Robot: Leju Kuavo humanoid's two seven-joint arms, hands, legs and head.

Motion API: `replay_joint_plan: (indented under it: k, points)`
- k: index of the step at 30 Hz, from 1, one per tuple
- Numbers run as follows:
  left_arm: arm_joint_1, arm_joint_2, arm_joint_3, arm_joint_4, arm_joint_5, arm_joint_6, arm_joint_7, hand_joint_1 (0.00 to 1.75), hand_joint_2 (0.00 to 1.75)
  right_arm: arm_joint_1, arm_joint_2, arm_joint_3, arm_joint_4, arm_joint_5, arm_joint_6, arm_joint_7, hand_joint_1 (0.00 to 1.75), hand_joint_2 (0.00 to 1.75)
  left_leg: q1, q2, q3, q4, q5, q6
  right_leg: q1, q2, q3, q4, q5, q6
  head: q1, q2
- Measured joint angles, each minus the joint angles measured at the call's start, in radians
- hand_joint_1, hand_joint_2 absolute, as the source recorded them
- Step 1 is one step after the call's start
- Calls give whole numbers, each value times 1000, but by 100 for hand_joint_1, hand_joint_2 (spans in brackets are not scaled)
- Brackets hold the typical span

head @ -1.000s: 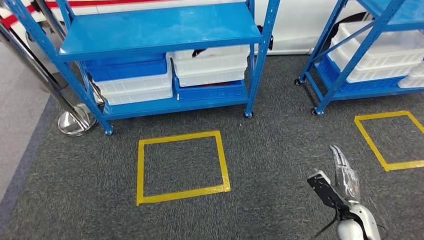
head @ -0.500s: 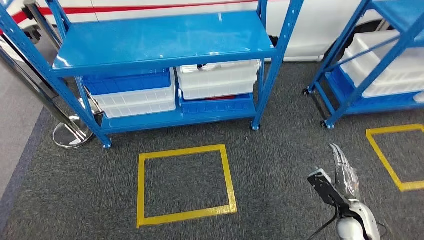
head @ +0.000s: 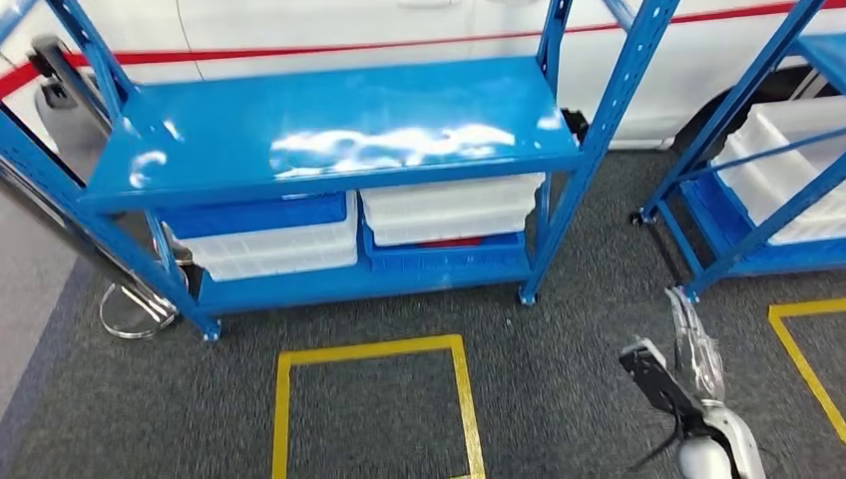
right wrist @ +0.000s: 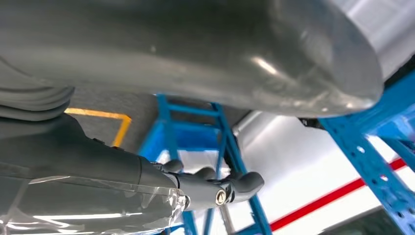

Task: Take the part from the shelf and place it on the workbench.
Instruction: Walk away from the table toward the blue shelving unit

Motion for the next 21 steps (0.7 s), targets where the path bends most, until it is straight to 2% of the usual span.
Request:
replay_joint_plan:
  k: [1, 2, 3, 5, 6, 7, 8, 9, 10, 11, 12, 14, 15, 16, 18, 19, 20, 21]
  points:
    - [-4, 0, 0, 0, 0, 0, 0, 0, 0, 2, 1, -2, -2, 2, 3, 0, 0, 0, 1, 5, -53, 77, 7, -4, -2, 0, 28, -6, -18, -5, 0, 0]
    - [-4, 0, 0, 0, 0, 0, 0, 0, 0, 5, 2, -3, -3, 4, 7, -1, 0, 0, 2, 10, -107, 139, -11, -9, -2, 0, 56, -12, -40, -7, 0, 0]
    - [-1, 0, 0, 0, 0, 1, 0, 0, 0, 7, 4, -4, -4, 5, 10, -1, 0, 0, 4, 12, -156, 172, -54, -13, -3, 1, 86, -18, -61, -8, 0, 0]
    - [6, 0, 0, 0, 1, 1, 0, 0, 0, 13, 6, -7, -5, 5, 11, -1, 0, 0, 6, 14, -235, 170, -151, -19, -5, 6, 149, -29, -104, -7, 0, 0]
    - [10, 0, 0, 0, 1, 1, 0, 0, 0, 14, 7, -9, -6, 6, 12, -1, 0, 0, 7, 14, -266, 142, -170, -19, -6, 8, 182, -33, -127, -5, 0, 0]
    - [14, 0, 0, 0, 1, 1, 0, 0, 0, 15, 9, -10, -6, 6, 12, -2, 0, 0, 7, 14, -292, 97, -146, -17, -7, 10, 216, -38, -151, -3, 0, 0]
    - [19, 1, 0, 0, 1, 1, 0, 0, 0, 17, 11, -12, -6, 7, 13, -2, 0, 0, 6, 15, -315, 36, -57, -11, -7, 11, 244, -41, -174, -1, 0, 0]
    - [24, 1, -1, 0, 1, 0, 0, 0, 0, 19, 14, -13, -4, 8, 15, -3, 0, 0, 3, 15, -331, -23, 61, -5, -6, 14, 270, -40, -197, 4, 0, 0]
    - [29, 2, -1, 0, 1, 0, 1, 0, 0, 22, 17, -15, -2, 8, 16, -3, 0, 0, 0, 15, -342, -63, 160, 3, -6, 19, 290, -40, -218, 11, 0, 0]
    - [34, 3, -1, 0, 1, 0, 0, 0, 0, 24, 20, -18, 0, 8, 16, -4, 0, 0, -4, 15, -345, -82, 228, 10, -6, 23, 305, -41, -235, 20, 0, 0]
    - [34, 4, -1, 0, 0, -1, 0, 0, 0, 23, 22, -20, 2, 9, 17, -5, 0, 0, -8, 14, -343, -81, 239, 17, -7, 27, 322, -48, -250, 30, 0, 0]
    - [25, 5, -3, 0, -4, -5, -1, 0, 0, 18, 21, -23, -1, 6, 17, -13, 0, 0, -10, 14, -326, -79, 210, 32, -12, 23, 351, -69, -270, 45, -1, 0]
    - [16, 5, -4, 0, -6, -7, -1, 0, 44, 13, 19, -25, -3, 5, 17, -19, 0, 0, -9, 14, -314, -87, 200, 39, -13, 16, 350, -56, -282, 50, 0, 0]
    - [8, 6, -5, 0, -9, -9, -2, 0, 87, 9, 17, -27, -4, 3, 17, -24, 0, 0, -7, 13, -301, -97, 192, 45, -14, 10, 329, -16, -298, 53, 0, 0]
    - [1, 6, -7, 0, -13, -11, -5, 0, 175, 7, 15, -33, -5, -3, 19, -33, 0, 0, -5, 12, -276, -110, 174, 49, -14, 3, 230, 128, -334, 60, 1, 0]
    - [0, 6, -8, 0, -15, -9, -6, 0, 175, 10, 16, -35, -5, -9, 24, -37, 0, 0, -4, 11, -263, -113, 164, 48, -14, 3, 174, 194, -341, 64, 1, 0]
    - [0, 7, -9, 0, -17, -6, -7, 0, 175, 14, 18, -36, -6, -15, 30, -41, 0, 0, -4, 10, -249, -114, 153, 47, -14, 2, 127, 232, -327, 66, 1, 0]
    - [1, 7, -11, 0, -17, -2, -6, 0, 175, 17, 20, -36, -8, -22, 38, -44, 0, 0, -4, 10, -234, -114, 142, 45, -15, 2, 96, 233, -289, 67, 1, 0]
